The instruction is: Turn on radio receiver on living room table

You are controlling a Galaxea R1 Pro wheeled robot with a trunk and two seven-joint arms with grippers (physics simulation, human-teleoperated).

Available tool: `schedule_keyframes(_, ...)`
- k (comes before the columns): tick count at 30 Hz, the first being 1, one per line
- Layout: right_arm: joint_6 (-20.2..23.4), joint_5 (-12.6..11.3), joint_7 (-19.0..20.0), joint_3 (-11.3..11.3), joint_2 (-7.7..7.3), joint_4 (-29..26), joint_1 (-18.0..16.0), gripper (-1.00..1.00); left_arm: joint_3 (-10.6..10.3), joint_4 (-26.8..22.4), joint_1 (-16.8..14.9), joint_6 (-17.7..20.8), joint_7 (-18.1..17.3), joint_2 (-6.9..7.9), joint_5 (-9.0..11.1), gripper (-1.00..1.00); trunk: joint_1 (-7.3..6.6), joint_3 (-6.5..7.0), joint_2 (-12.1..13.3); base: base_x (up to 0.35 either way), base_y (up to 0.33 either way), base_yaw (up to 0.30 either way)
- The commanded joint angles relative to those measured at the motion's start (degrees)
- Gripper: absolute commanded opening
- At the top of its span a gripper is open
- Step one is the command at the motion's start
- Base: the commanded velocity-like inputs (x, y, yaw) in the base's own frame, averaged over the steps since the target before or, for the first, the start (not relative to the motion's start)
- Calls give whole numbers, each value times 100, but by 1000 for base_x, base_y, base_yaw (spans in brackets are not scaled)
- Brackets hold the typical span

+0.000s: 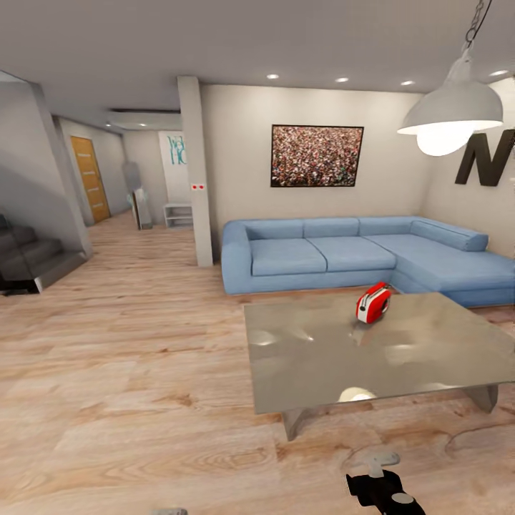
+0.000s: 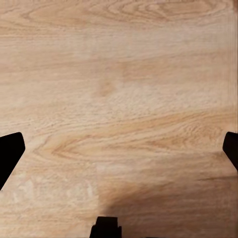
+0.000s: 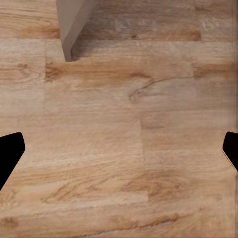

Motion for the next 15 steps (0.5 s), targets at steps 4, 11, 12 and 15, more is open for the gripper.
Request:
schedule_keyframes(4,0,0,-3,-1,0,0,0,100,0,0,-1,-1,-2,5,0,100,0,0,0,14,-331,0)
schedule_keyframes(11,4,0,-2,-7,0,0,0,100,0,0,-2,-1,2,9,0,100,0,0,0,1,-332,-33)
schedule_keyframes(12,3,0,-1,-8,0,0,0,100,0,0,-1,-1,2,9,0,100,0,0,0,0,-333,-116)
schedule_keyframes(15,0,0,0,-7,0,0,0,100,3,0,-1,-1,1,9,0,100,0,0,0,20,-282,-98)
